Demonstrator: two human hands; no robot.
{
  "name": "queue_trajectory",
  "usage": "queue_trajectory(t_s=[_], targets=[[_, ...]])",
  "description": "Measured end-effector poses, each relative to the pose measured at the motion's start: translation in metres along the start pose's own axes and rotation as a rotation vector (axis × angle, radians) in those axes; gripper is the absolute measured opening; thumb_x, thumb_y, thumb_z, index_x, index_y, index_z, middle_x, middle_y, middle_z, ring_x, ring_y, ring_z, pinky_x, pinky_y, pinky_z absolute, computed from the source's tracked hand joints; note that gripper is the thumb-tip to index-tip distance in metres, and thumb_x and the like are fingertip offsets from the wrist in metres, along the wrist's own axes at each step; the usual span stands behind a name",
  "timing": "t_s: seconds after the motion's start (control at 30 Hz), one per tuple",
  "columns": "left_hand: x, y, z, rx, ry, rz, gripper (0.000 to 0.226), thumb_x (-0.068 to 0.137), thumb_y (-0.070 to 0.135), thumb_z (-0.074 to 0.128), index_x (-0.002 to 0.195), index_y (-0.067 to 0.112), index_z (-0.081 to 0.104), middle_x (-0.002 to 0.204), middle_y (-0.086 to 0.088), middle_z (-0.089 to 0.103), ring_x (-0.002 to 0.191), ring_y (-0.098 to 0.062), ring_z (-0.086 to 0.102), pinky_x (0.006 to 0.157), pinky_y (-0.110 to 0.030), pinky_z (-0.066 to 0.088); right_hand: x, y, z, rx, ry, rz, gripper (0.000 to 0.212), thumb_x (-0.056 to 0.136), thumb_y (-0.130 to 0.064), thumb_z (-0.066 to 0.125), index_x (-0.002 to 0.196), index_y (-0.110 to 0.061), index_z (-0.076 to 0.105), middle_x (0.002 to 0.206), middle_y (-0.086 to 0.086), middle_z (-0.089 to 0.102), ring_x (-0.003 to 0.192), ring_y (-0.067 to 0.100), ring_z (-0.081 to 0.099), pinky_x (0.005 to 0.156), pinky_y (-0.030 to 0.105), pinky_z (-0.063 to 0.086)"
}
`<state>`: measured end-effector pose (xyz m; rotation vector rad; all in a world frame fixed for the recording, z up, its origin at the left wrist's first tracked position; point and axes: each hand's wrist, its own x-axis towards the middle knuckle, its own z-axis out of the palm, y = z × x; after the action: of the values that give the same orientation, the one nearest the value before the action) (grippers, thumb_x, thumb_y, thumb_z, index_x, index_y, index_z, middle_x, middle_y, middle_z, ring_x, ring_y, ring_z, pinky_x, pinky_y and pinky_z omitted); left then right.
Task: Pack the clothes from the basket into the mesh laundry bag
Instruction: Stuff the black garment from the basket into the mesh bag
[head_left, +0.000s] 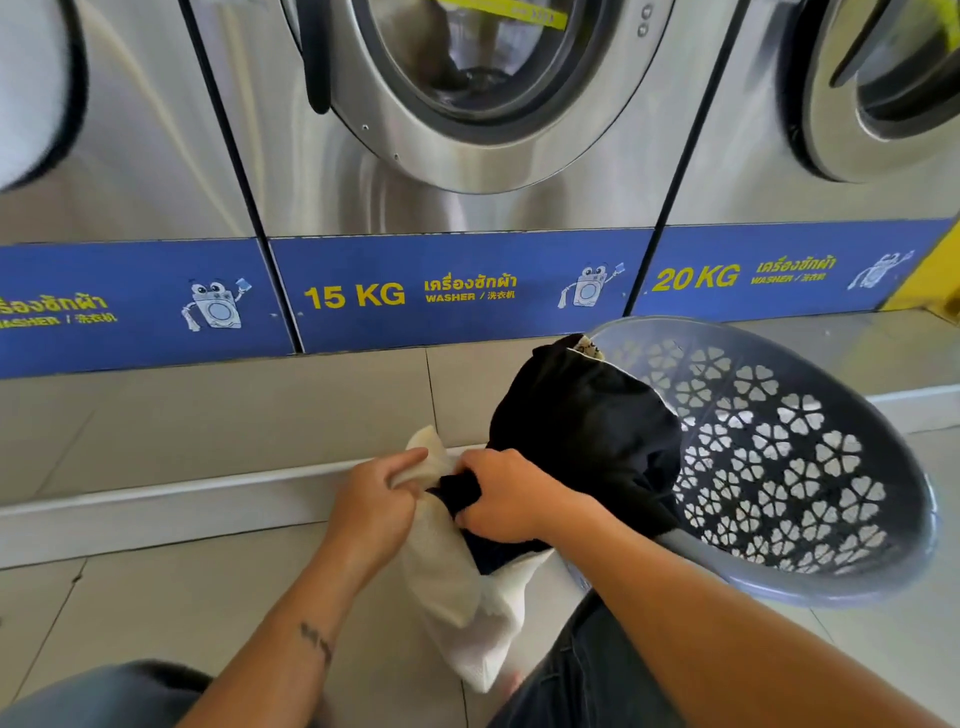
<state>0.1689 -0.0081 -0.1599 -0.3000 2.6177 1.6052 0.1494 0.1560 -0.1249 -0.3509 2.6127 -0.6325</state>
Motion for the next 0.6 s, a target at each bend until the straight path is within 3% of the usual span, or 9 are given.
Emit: queue_trajectory(t_s=[0.07, 0.13, 0.2, 0.27, 0.33, 0.4, 0.5, 0.53, 0.6], targets=[[0.003, -0.002, 0.001, -0.029, 0.006, -0.015, 0.043, 0.092, 0.004, 0.053, 0.124, 0.029, 0.066, 0.129, 0.0, 0.064, 0.091, -0.008, 0.06, 0.071, -0.017, 0.045, -0.006, 0.003, -0.011, -0.012, 0.005, -0.054, 0.062, 0.085, -0.032, 0.069, 0.142, -0.028, 0.046, 0.122, 0.005, 0.061, 0.11, 0.03, 0.06, 0.094, 0.044, 0.053], [0.006, -0.003, 0.001, -0.03, 0.021, -0.034, 0.043, 0.092, 0.003, 0.053, 0.123, 0.03, 0.067, 0.121, 0.003, 0.066, 0.082, -0.009, 0.062, 0.066, -0.017, 0.046, -0.013, 0.014, -0.031, 0.007, 0.264, -0.083, 0.073, 0.08, -0.032, 0.072, 0.144, -0.037, 0.039, 0.127, 0.001, 0.057, 0.118, 0.029, 0.055, 0.1, 0.046, 0.049], [0.009, -0.004, 0.002, -0.019, 0.027, -0.041, 0.043, 0.091, 0.004, 0.053, 0.123, 0.029, 0.067, 0.123, 0.002, 0.065, 0.091, -0.017, 0.065, 0.068, -0.02, 0.046, -0.016, 0.035, -0.05, -0.203, 0.435, 0.028, 0.092, 0.07, -0.042, 0.076, 0.149, -0.044, 0.028, 0.149, 0.004, 0.035, 0.14, 0.034, 0.031, 0.11, 0.055, 0.036], [0.009, -0.004, 0.002, -0.006, 0.028, -0.035, 0.044, 0.09, 0.003, 0.052, 0.124, 0.028, 0.067, 0.129, -0.001, 0.063, 0.105, -0.029, 0.064, 0.075, -0.029, 0.048, -0.018, 0.052, -0.053, -0.305, 0.293, 0.202, 0.107, 0.064, -0.049, 0.077, 0.151, -0.051, 0.015, 0.159, 0.005, 0.003, 0.15, 0.041, 0.002, 0.11, 0.07, 0.024], [0.008, -0.001, 0.003, 0.01, 0.025, -0.037, 0.045, 0.09, 0.004, 0.051, 0.125, 0.028, 0.067, 0.131, -0.003, 0.063, 0.11, -0.032, 0.062, 0.087, -0.035, 0.05, -0.016, 0.063, -0.041, -0.344, 0.225, 0.237, 0.098, 0.068, -0.04, 0.073, 0.149, -0.049, 0.019, 0.152, 0.01, 0.007, 0.144, 0.047, 0.018, 0.102, 0.067, 0.039], [0.007, 0.001, 0.005, 0.001, 0.024, -0.045, 0.045, 0.09, 0.005, 0.051, 0.125, 0.029, 0.066, 0.13, -0.003, 0.063, 0.103, -0.03, 0.065, 0.081, -0.033, 0.052, -0.014, 0.067, -0.034, -0.421, 0.362, 0.175, 0.075, 0.073, -0.031, 0.067, 0.141, -0.04, 0.036, 0.135, 0.012, 0.027, 0.119, 0.041, 0.045, 0.082, 0.049, 0.052], [0.006, 0.001, 0.007, 0.001, 0.032, -0.051, 0.043, 0.091, 0.008, 0.051, 0.125, 0.03, 0.066, 0.128, 0.001, 0.063, 0.066, -0.006, 0.064, 0.051, -0.012, 0.042, -0.014, 0.064, -0.038, -0.435, 0.502, 0.157, 0.053, 0.075, -0.025, 0.065, 0.126, -0.032, 0.052, 0.118, 0.008, 0.037, 0.101, 0.033, 0.05, 0.064, 0.038, 0.043], [0.006, 0.0, 0.006, -0.007, 0.033, -0.053, 0.043, 0.091, 0.008, 0.051, 0.125, 0.031, 0.066, 0.127, 0.0, 0.064, 0.061, -0.004, 0.061, 0.05, -0.011, 0.041, -0.015, 0.063, -0.039, -0.428, 0.532, 0.162, 0.049, 0.074, -0.024, 0.065, 0.122, -0.03, 0.055, 0.115, 0.007, 0.039, 0.098, 0.033, 0.052, 0.063, 0.036, 0.041], [0.006, -0.001, 0.005, -0.015, 0.032, -0.052, 0.043, 0.091, 0.008, 0.052, 0.124, 0.031, 0.066, 0.13, -0.002, 0.064, 0.075, -0.011, 0.065, 0.062, -0.016, 0.045, -0.02, 0.061, -0.042, -0.418, 0.606, 0.149, 0.045, 0.071, -0.023, 0.066, 0.115, -0.027, 0.06, 0.112, 0.007, 0.044, 0.093, 0.034, 0.056, 0.06, 0.033, 0.038]])
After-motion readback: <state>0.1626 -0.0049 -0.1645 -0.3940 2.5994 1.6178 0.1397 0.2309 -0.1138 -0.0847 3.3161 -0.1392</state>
